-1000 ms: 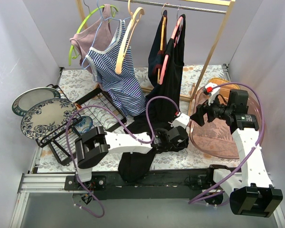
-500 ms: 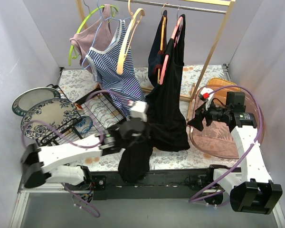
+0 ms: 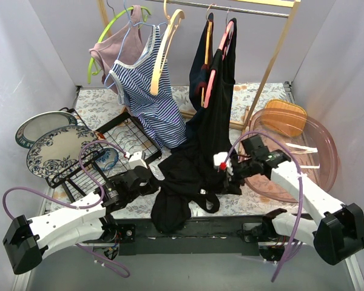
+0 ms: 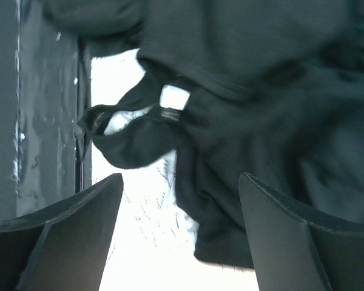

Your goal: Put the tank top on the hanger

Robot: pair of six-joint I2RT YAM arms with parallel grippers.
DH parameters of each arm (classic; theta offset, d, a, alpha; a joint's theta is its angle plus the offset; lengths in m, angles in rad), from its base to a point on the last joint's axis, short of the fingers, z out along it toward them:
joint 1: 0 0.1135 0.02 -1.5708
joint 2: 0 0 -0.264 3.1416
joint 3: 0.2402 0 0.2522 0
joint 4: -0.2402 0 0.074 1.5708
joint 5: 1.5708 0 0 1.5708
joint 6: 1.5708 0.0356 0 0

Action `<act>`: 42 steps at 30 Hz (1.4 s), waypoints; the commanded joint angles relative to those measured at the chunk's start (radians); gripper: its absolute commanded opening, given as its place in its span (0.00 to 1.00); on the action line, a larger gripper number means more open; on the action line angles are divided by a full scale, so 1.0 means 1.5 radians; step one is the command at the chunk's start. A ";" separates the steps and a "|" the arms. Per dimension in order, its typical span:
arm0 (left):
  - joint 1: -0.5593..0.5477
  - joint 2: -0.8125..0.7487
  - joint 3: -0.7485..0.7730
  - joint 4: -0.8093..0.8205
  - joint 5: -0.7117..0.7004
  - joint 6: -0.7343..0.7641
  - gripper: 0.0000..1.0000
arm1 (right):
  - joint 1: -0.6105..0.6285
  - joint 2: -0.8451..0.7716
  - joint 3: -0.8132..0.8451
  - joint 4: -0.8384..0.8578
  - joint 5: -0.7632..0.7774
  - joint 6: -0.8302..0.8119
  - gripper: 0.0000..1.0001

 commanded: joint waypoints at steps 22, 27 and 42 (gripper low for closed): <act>0.009 -0.076 0.050 -0.083 -0.055 -0.017 0.00 | 0.174 0.191 0.031 0.253 0.138 0.267 0.33; 0.009 -0.114 0.072 -0.122 -0.080 -0.025 0.00 | 0.171 0.169 0.067 0.197 0.212 0.249 0.01; 0.010 -0.179 0.121 -0.242 -0.193 -0.033 0.00 | -0.020 -0.071 0.132 0.098 0.302 0.200 0.01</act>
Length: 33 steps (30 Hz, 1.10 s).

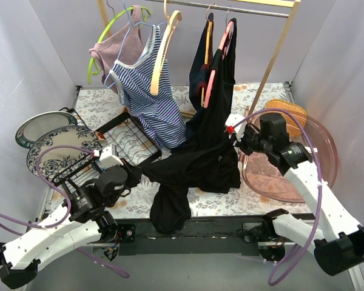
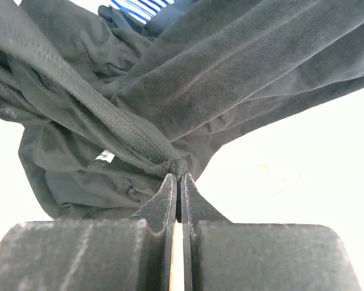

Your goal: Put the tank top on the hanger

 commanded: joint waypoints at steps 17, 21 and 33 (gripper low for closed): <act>0.005 0.078 -0.016 0.089 0.121 0.070 0.39 | 0.015 0.037 -0.050 -0.034 -0.164 -0.028 0.01; 0.004 0.035 0.009 0.132 0.175 0.141 0.59 | 0.020 0.036 -0.042 -0.071 -0.204 -0.078 0.02; 0.004 0.178 0.241 0.162 0.195 0.364 0.77 | 0.007 -0.020 -0.046 -0.073 -0.155 -0.042 0.71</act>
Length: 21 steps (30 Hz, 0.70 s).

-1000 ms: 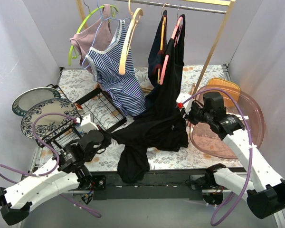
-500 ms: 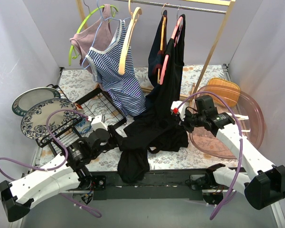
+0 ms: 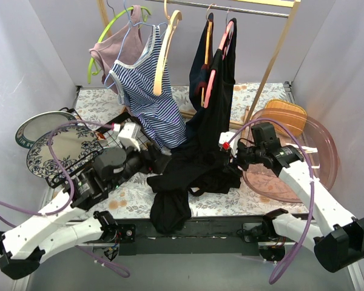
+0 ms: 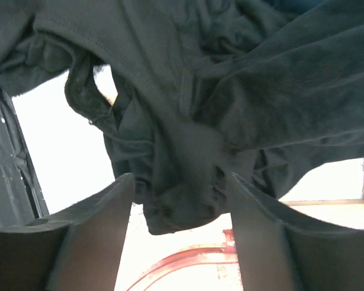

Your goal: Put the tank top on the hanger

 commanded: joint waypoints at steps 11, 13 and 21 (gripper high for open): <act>0.054 0.374 0.547 0.058 -0.158 0.260 0.88 | -0.065 -0.074 -0.012 0.046 -0.121 0.095 0.77; 0.079 0.409 0.617 0.057 -0.153 0.274 0.88 | -0.073 -0.080 -0.021 0.059 -0.130 0.100 0.77; 0.258 0.574 0.811 0.000 0.029 0.221 0.80 | -0.100 -0.084 -0.035 0.075 -0.166 0.113 0.76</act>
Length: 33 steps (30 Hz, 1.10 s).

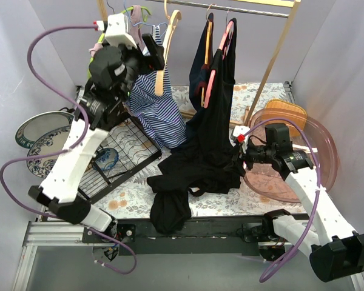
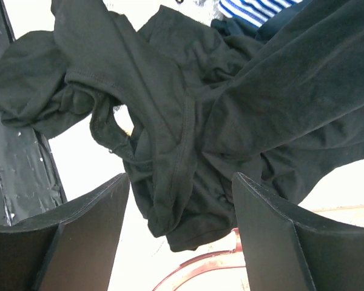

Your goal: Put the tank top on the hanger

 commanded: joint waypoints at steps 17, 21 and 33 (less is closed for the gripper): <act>0.119 0.209 0.199 -0.123 0.272 -0.059 0.56 | -0.046 -0.011 -0.021 0.040 -0.103 0.025 0.76; 0.119 0.216 0.190 -0.130 0.238 -0.032 0.40 | -0.051 -0.006 -0.019 0.037 -0.114 0.026 0.76; 0.119 0.177 0.124 -0.044 0.212 0.021 0.03 | -0.067 0.001 -0.017 0.031 -0.135 0.027 0.76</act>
